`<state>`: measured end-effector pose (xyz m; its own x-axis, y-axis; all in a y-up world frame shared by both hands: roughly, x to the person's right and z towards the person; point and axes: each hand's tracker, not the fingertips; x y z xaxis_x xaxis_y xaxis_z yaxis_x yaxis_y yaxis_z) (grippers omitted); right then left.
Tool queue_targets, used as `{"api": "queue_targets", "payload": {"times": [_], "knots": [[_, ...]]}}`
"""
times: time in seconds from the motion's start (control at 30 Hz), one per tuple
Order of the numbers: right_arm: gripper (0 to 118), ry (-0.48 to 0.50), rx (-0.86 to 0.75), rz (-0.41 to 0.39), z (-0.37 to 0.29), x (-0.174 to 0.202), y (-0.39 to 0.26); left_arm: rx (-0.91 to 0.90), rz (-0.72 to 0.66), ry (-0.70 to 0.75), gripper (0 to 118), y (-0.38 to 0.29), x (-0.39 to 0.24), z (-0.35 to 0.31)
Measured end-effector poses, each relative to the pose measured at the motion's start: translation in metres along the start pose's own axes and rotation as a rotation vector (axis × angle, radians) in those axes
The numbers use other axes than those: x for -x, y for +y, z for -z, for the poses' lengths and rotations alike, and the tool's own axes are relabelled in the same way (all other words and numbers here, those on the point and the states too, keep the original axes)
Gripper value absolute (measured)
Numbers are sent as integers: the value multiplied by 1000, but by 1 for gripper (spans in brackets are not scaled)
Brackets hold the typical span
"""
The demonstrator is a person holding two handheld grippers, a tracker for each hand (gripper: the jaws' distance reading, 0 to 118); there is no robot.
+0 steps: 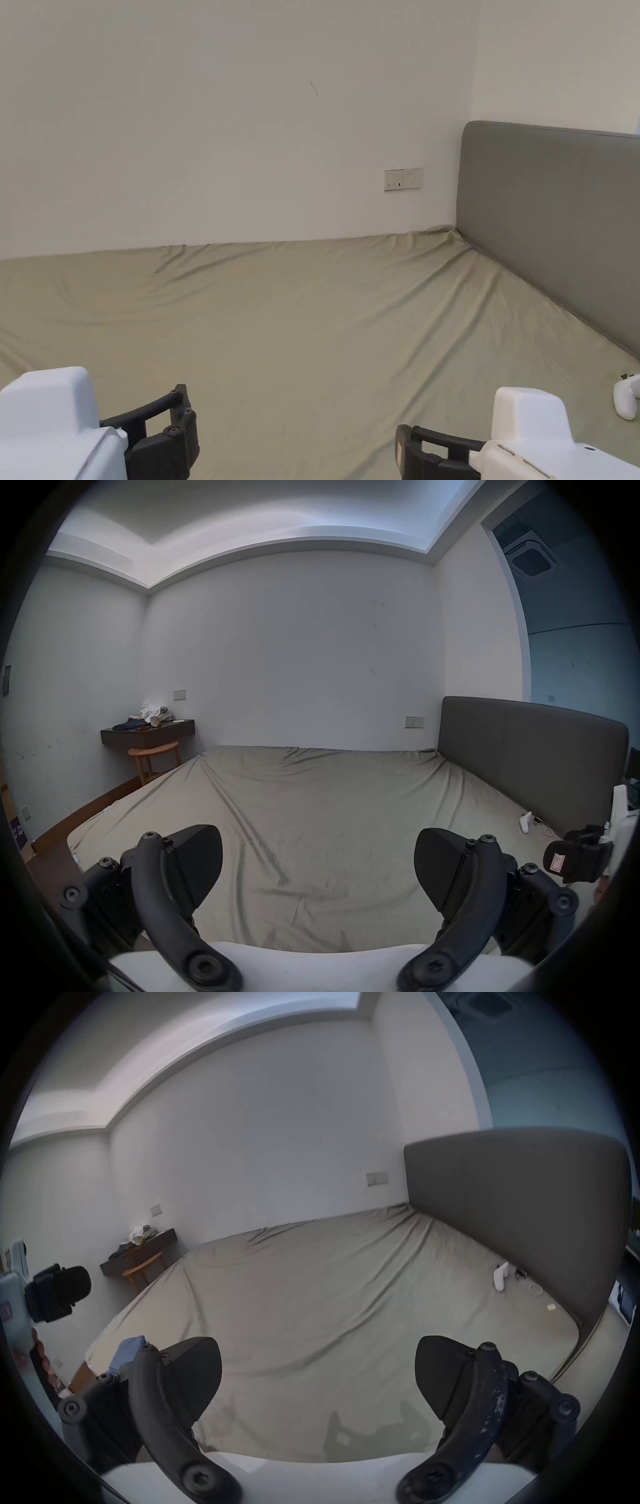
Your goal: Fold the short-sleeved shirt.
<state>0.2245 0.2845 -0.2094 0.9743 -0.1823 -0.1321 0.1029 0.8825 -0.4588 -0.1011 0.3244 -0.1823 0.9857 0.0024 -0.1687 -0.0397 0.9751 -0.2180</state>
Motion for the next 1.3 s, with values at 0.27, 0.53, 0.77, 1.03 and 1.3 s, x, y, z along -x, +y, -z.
{"api": "queue_targets", "payload": {"times": [0.27,0.53,0.77,1.03,1.3], "knots": [[114,-43,-43,9,-2,6,2,31,4,-8,112,0,-2,5],[118,-69,-146,-40,-14,9,18,28,21,-2,112,1,1,9],[118,-74,-204,-58,-26,17,26,8,55,32,112,2,-4,7],[118,-8,-208,-32,-36,13,37,5,49,31,112,7,-10,-3],[118,-31,-231,-68,-39,17,35,6,47,27,112,8,-11,-6]]}}
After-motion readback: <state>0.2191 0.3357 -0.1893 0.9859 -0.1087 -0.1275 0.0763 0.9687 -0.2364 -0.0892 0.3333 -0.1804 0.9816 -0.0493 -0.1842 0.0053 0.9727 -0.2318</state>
